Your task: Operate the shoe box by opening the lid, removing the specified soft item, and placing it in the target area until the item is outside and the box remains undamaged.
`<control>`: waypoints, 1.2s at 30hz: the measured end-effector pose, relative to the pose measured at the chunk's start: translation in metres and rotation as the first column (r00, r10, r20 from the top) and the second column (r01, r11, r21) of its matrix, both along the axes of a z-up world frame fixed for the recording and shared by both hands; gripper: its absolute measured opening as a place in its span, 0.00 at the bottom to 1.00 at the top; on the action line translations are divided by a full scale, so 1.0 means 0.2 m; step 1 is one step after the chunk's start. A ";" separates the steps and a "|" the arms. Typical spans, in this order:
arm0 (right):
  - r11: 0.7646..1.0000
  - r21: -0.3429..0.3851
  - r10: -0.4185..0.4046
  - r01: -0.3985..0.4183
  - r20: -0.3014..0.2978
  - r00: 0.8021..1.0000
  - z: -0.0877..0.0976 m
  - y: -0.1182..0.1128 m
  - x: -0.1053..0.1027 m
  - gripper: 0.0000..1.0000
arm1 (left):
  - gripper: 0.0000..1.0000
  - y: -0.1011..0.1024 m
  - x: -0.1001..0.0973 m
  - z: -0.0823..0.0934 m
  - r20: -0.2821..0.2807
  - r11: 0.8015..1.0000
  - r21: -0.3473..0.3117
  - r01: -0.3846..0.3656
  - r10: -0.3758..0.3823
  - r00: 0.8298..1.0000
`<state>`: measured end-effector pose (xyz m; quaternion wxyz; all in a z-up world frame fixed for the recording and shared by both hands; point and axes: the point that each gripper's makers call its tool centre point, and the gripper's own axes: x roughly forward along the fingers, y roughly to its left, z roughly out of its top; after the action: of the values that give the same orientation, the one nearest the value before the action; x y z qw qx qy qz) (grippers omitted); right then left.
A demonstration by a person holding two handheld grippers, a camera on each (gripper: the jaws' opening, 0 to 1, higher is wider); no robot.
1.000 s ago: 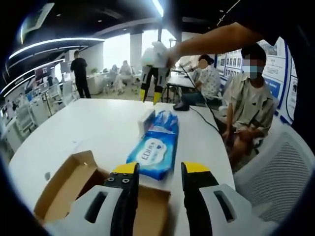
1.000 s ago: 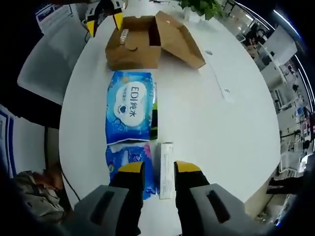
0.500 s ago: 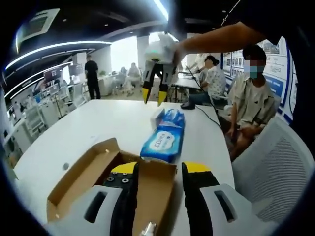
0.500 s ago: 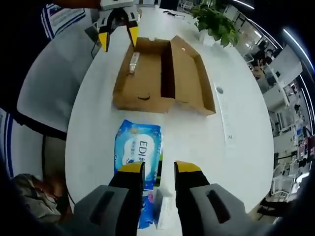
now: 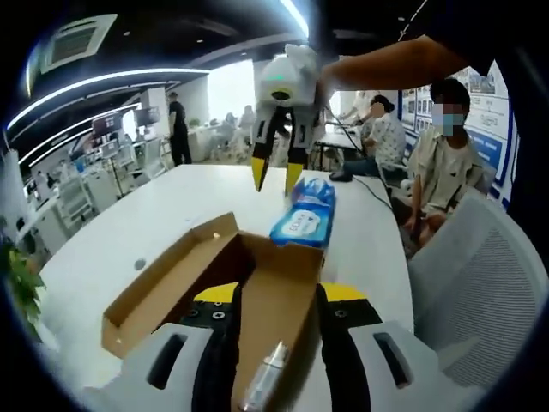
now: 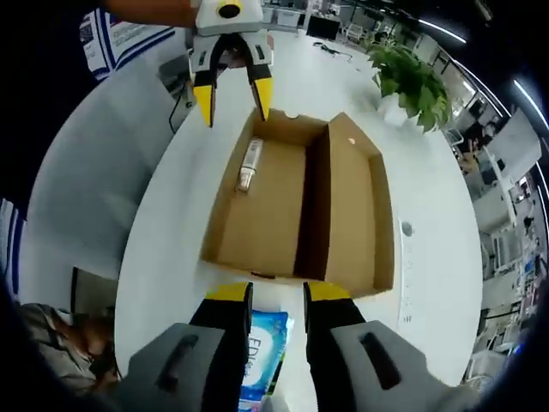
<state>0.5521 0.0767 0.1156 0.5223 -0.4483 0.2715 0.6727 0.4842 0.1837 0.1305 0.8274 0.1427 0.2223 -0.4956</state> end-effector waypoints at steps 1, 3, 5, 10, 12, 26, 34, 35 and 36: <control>1.000 0.004 0.008 -0.008 -0.005 1.000 -0.01 0.03 -0.01 0.21 | 0.35 0.02 0.00 -0.01 -0.004 1.000 0.004 -0.005 0.005 1.000; 0.999 0.008 0.035 -0.034 -0.025 0.999 -0.05 0.12 -0.04 0.22 | 0.35 0.06 -0.01 -0.04 -0.016 1.000 0.007 -0.020 0.020 1.000; 0.998 0.005 0.060 -0.060 -0.034 0.998 -0.08 0.17 -0.06 0.22 | 0.35 0.10 -0.02 -0.07 -0.021 0.999 0.019 -0.028 0.028 0.999; 0.993 0.003 0.114 -0.114 -0.074 0.991 -0.18 0.34 -0.12 0.22 | 0.34 0.20 -0.05 -0.16 -0.057 0.998 0.048 -0.049 0.051 0.997; 0.992 0.006 0.128 -0.128 -0.088 0.988 -0.21 0.39 -0.14 0.22 | 0.35 0.22 -0.06 -0.18 -0.064 0.997 0.054 -0.054 0.058 0.996; 0.991 -0.013 0.130 -0.133 -0.136 0.982 -0.36 0.57 -0.23 0.24 | 0.12 0.34 -0.07 -0.41 -0.127 0.979 0.194 -0.068 0.094 0.987; 0.992 -0.033 0.118 -0.124 -0.163 0.980 -0.47 0.64 -0.24 0.25 | 0.12 0.33 -0.08 -0.46 -0.138 0.978 0.198 -0.066 0.095 0.986; 0.992 -0.040 0.113 -0.121 -0.169 0.979 -0.48 0.64 -0.23 0.25 | 0.12 0.33 -0.07 -0.46 -0.133 0.975 0.209 -0.068 0.097 0.986; 0.992 -0.047 0.106 -0.116 -0.170 0.980 -0.49 0.64 -0.23 0.25 | 0.12 0.33 -0.07 -0.47 -0.137 0.974 0.216 -0.068 0.100 0.986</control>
<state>0.5066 0.2050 0.0171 0.4466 -0.4194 0.3077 0.7280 0.4706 0.2505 0.0364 0.8093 0.1830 0.3398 -0.4429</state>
